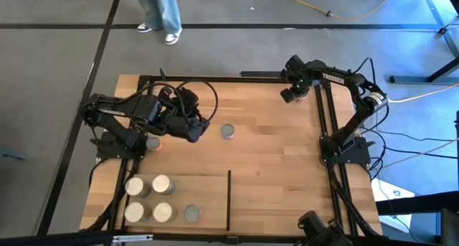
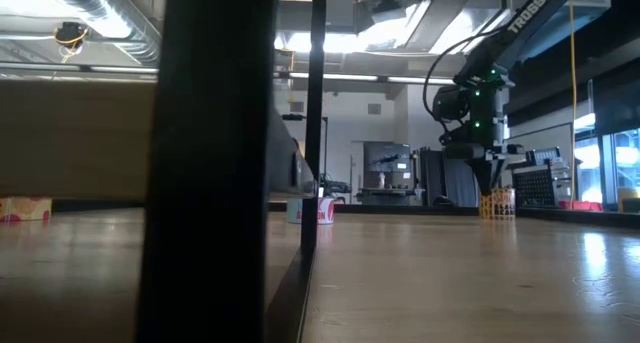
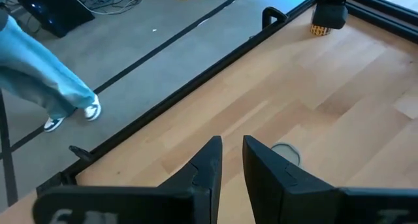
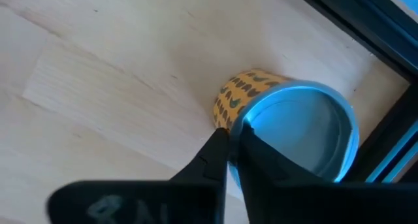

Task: Pick and place cans onto a shelf
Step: Put the canned black beans on the shelf

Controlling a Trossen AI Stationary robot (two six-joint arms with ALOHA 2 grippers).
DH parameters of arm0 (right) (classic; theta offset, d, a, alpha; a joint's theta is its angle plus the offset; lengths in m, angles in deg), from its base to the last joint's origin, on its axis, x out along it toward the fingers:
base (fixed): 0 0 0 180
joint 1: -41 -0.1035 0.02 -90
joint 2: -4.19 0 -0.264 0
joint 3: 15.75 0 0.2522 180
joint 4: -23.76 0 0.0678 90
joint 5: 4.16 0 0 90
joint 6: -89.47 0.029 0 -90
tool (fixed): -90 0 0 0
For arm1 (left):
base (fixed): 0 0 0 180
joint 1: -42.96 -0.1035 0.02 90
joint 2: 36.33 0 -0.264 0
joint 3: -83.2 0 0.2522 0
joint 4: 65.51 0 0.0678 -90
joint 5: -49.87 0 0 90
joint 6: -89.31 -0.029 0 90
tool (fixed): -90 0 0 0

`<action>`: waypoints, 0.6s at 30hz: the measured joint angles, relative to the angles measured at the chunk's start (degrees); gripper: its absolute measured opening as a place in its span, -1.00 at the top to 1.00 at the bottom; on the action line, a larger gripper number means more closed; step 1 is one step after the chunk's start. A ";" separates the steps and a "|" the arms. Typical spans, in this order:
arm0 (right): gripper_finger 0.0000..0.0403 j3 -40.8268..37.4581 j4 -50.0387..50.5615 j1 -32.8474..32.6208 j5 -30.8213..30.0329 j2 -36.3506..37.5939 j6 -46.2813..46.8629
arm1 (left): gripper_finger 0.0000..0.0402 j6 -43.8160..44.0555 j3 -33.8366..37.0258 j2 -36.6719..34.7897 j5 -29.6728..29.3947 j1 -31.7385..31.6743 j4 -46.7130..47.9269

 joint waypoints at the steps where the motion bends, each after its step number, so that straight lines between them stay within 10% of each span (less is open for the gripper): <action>1: 0.89 -0.02 -0.17 0.02 0.02 -0.02 -0.05 | 0.73 0.17 0.00 0.00 0.00 0.00 0.00; 18: 0.92 -0.09 -1.20 0.02 -0.59 -0.04 -3.48 | 0.73 0.36 0.00 0.00 0.00 0.00 -0.01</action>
